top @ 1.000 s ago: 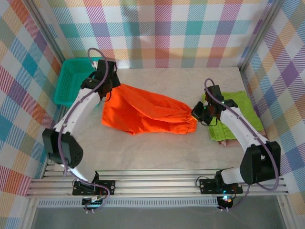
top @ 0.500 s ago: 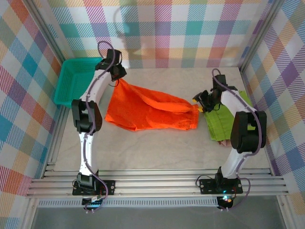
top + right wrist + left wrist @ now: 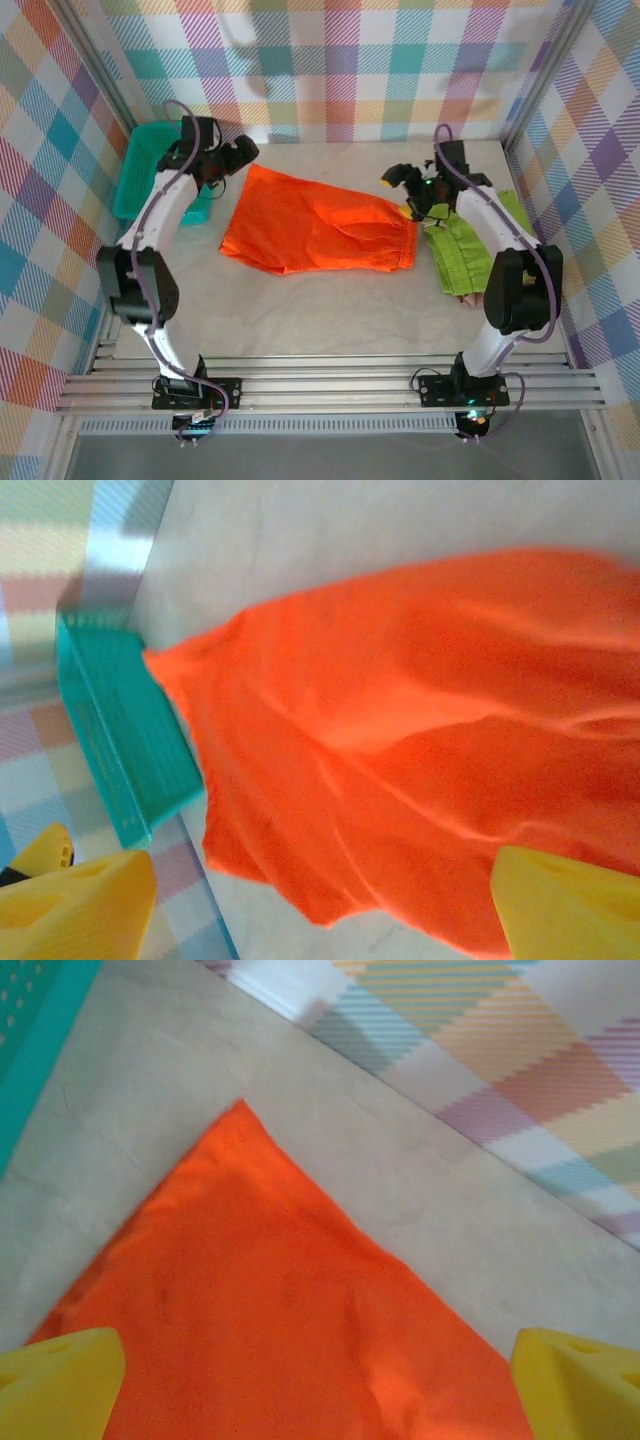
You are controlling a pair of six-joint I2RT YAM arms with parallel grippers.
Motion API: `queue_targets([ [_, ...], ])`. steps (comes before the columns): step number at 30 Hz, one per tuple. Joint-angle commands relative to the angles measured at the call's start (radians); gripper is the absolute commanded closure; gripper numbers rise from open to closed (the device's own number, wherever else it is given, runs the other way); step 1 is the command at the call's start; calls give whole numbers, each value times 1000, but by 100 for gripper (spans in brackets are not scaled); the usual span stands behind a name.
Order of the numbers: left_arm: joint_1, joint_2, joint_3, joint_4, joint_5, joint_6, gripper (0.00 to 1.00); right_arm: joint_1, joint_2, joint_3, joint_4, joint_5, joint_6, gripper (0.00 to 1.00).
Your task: Fold and stack the shorts
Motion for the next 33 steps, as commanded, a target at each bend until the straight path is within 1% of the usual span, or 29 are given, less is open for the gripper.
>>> queue_targets([
  [1,-25,-30,-210,175,50,-73,1,46,85,49,-2,-18,-36,12],
  [3,-43,-29,-288,236,54,-86,1,51,151,81,4,-36,-35,12],
  [5,-58,-12,-331,254,64,-92,1,51,195,105,-7,-29,-43,12],
  [9,-79,4,-431,301,37,-99,1,51,256,126,-28,-7,-72,12],
  [12,-80,2,-506,312,-5,-96,1,41,298,135,-48,26,-91,12],
  [20,-80,-56,-714,318,-136,-92,1,15,370,134,-62,21,-108,12],
  [23,-77,-108,-805,317,-190,-104,0,14,370,118,-59,6,-115,11],
  [27,-66,-188,-907,292,-230,-125,0,20,334,62,-47,-22,-128,10],
  [30,-56,-249,-971,274,-231,-148,0,39,275,-3,-34,-47,-150,9],
  [33,-54,-340,-1017,236,-230,-154,0,83,197,-74,-34,-79,-174,8],
])
